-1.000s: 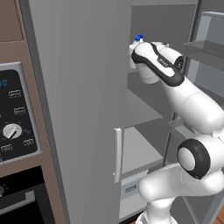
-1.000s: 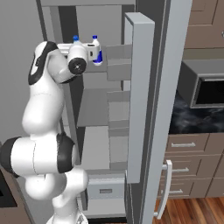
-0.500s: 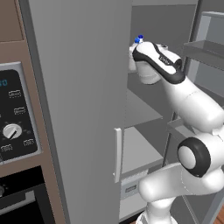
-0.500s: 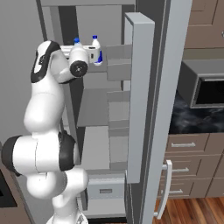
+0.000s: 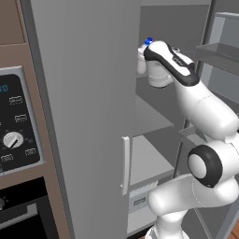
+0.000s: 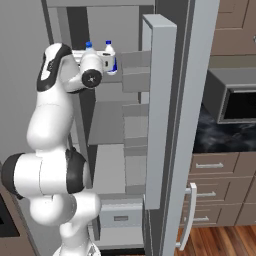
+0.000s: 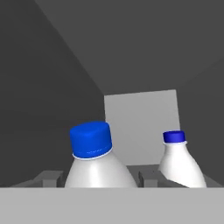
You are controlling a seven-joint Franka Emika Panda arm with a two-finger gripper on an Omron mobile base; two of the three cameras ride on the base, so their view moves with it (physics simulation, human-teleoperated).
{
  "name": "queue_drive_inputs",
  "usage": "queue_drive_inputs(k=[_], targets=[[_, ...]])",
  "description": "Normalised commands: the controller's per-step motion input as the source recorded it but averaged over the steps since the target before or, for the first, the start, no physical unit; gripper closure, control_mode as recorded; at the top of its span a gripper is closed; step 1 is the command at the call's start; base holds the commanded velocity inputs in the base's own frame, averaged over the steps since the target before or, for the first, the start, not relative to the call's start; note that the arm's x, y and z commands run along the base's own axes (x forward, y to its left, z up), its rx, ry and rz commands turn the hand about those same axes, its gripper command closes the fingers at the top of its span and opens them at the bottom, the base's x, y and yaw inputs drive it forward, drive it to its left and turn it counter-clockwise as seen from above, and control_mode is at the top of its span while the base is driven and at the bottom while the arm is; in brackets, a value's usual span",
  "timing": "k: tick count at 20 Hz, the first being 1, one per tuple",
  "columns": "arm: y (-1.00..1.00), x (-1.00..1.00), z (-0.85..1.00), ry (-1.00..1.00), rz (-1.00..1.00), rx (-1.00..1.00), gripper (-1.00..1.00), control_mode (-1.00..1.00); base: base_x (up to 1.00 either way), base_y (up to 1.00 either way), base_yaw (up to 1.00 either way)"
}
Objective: Take the bottled waters from the counter and place them in the freezer to freeze. Close the freezer door after placing the bottles.
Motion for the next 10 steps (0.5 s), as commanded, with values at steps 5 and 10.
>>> queue_drive_inputs(k=[5, 10], targets=[[0.00, 0.25, -0.16, 0.00, 0.00, 0.02, 1.00, -1.00, 0.00, 0.00, 0.00], [0.00, 0.34, -0.24, 0.00, 0.00, 0.00, 1.00, -1.00, 0.00, 0.00, 0.00]])
